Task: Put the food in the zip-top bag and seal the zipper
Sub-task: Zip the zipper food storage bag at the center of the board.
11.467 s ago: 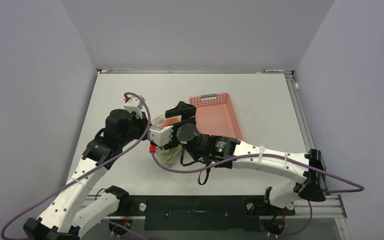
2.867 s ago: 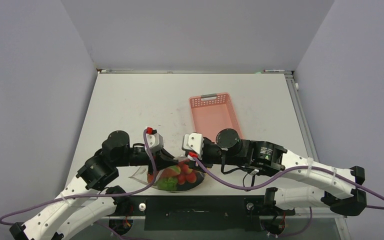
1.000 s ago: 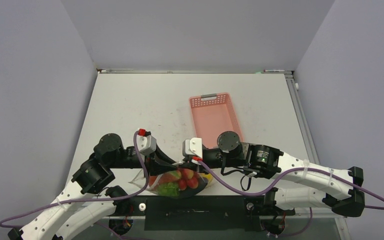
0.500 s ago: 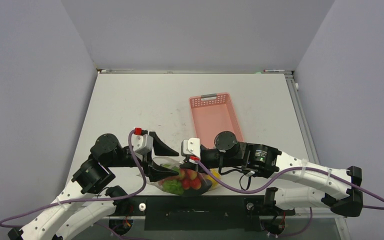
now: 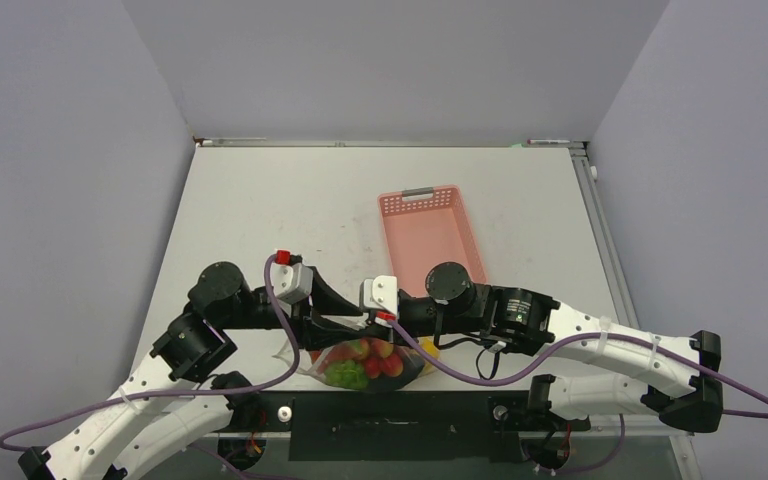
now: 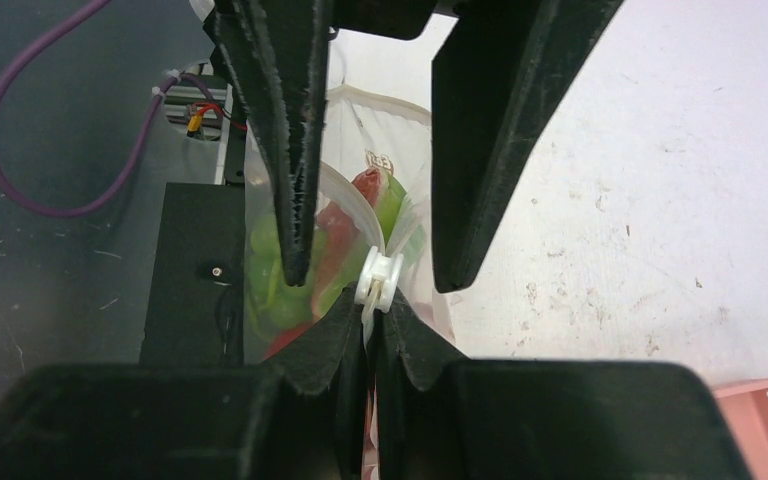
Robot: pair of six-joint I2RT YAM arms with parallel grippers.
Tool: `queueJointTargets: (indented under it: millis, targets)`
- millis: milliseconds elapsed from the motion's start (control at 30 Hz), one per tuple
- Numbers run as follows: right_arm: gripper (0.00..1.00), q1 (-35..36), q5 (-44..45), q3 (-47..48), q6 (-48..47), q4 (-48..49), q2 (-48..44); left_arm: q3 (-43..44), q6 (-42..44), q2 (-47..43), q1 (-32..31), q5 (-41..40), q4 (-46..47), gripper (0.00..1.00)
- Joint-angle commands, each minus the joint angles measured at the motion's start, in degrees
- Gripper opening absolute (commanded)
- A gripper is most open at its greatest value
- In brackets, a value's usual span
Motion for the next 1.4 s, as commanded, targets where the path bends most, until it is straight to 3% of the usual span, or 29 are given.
queueJointTargets:
  millis: [0, 133, 500, 700, 1367]
  targets:
    - [0.05, -0.3, 0.1, 2.9, 0.7, 5.1, 0.1, 0.3, 0.1, -0.1, -0.2, 1.5, 2.8, 0.36]
    - [0.05, -0.3, 0.4, 2.9, 0.9, 5.1, 0.2, 0.1, 0.1, 0.1, -0.2, 2.3, 3.0, 0.28]
    - [0.05, -0.3, 1.1, 2.7, 1.4, 5.7, 0.1, -0.4, 0.0, 0.9, -0.2, 4.0, 3.1, 0.2]
    - [0.05, -0.3, 1.4, 2.5, 1.6, 6.0, -0.2, -0.3, 0.5, 1.2, -0.2, 4.2, 2.5, 0.0]
    - [0.05, -0.4, 5.3, -2.1, 2.8, 14.3, -10.0, -0.4, 3.4, 0.5, -0.2, 0.7, -1.9, 0.0]
